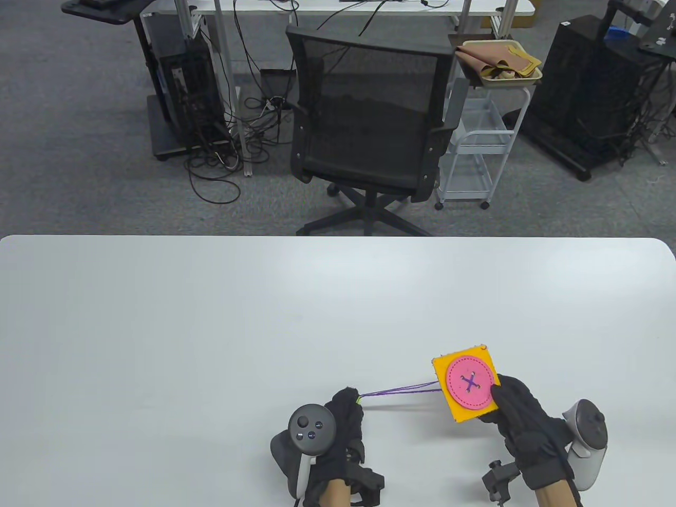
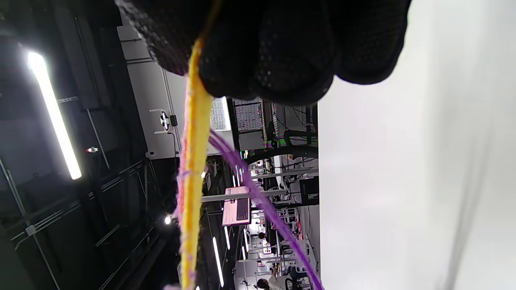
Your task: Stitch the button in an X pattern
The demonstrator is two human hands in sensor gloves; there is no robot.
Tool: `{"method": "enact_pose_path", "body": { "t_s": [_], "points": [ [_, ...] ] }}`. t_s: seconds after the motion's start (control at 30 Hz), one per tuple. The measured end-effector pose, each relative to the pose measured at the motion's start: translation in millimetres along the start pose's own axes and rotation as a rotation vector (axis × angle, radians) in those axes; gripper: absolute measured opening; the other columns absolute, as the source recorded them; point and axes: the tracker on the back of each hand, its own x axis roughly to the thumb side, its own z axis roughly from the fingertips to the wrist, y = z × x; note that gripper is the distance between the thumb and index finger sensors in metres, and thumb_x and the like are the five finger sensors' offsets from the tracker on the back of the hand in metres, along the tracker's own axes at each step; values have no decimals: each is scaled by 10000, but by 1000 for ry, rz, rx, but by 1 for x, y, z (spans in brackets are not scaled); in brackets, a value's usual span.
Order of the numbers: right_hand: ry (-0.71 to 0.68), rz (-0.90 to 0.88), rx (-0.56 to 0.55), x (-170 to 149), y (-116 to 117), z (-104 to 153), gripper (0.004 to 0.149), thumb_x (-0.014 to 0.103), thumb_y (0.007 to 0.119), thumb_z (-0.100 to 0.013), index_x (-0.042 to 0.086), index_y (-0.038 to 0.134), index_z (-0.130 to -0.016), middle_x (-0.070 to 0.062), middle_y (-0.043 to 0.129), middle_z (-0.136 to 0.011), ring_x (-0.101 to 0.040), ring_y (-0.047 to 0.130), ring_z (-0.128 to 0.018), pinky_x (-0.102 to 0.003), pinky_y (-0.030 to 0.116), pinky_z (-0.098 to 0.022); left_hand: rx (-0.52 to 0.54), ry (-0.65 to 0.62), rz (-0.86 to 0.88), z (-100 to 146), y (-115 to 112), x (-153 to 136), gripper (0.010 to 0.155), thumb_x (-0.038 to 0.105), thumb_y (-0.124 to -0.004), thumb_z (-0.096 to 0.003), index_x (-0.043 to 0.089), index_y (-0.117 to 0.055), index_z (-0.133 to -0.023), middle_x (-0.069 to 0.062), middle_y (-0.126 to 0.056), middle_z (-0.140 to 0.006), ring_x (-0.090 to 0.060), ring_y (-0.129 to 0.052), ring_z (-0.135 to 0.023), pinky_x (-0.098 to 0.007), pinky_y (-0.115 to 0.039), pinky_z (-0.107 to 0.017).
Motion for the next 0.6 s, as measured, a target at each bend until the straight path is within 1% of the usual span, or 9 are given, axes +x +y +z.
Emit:
{"method": "enact_pose_path", "body": {
  "t_s": [0.07, 0.1, 0.13, 0.17, 0.23, 0.27, 0.37, 0.5, 0.6],
  "points": [
    [-14, 18, 23, 0, 6, 1, 400, 356, 685, -540, 176, 679, -897, -41, 890, -620, -160, 872, -528, -471, 706, -643, -40, -46, 113, 1, -3, 5, 415, 291, -766, -506, 169, -807, -901, -34, -976, -710, -255, -990, -593, -509, -787, -499],
    [-27, 38, 35, 0, 10, 1, 401, 356, 686, -539, 176, 680, -896, -39, 891, -618, -159, 873, -527, -474, 710, -638, -80, -74, 209, 1, -6, 8, 418, 295, -764, -506, 172, -803, -905, -30, -977, -712, -249, -993, -593, -505, -790, -499],
    [-31, 45, 40, 0, 12, 2, 401, 357, 688, -537, 175, 682, -894, -40, 892, -617, -160, 875, -524, -474, 712, -635, -102, -85, 259, 1, -8, 10, 426, 299, -760, -510, 179, -789, -918, -21, -977, -717, -244, -995, -597, -498, -793, -501],
    [-43, 65, 56, 1, 17, 3, 401, 357, 689, -537, 175, 683, -894, -39, 894, -616, -160, 876, -523, -470, 711, -639, -146, -97, 340, 2, -12, 13, 433, 302, -755, -515, 184, -774, -932, -18, -977, -724, -241, -995, -603, -494, -794, -505],
    [-58, 87, 90, 0, 24, 4, 404, 360, 692, -534, 173, 685, -892, -38, 897, -614, -158, 880, -521, -472, 716, -633, -209, -118, 436, 4, -18, 17, 429, 309, -747, -523, 200, -770, -937, -5, -975, -735, -232, -995, -614, -485, -798, -512],
    [-56, 92, 109, 0, 28, 4, 404, 359, 693, -534, 174, 685, -892, -38, 897, -615, -159, 880, -523, -474, 717, -632, -238, -126, 468, 5, -21, 19, 428, 314, -743, -526, 207, -766, -940, 2, -973, -741, -225, -995, -620, -478, -801, -516],
    [-56, 102, 134, -1, 35, 6, 406, 359, 700, -531, 170, 690, -890, -41, 901, -611, -162, 882, -518, -474, 719, -630, -282, -140, 508, 6, -26, 22, 427, 330, -734, -534, 230, -752, -949, 28, -967, -755, -200, -997, -634, -457, -811, -525],
    [-66, 176, 112, -3, 39, 7, 409, 365, 709, -526, 171, 696, -885, -40, 902, -607, -160, 884, -514, -472, 721, -629, -357, -148, 600, 5, -33, 23, 419, 326, -728, -539, 239, -754, -948, 30, -962, -776, -202, -994, -656, -454, -810, -538],
    [-60, 196, 98, -4, 40, 7, 408, 367, 713, -524, 169, 699, -881, -39, 905, -600, -158, 885, -508, -470, 722, -627, -415, -152, 645, 5, -37, 23, 414, 321, -722, -543, 247, -753, -949, 34, -955, -797, -202, -989, -679, -451, -807, -552]
  ]
}}
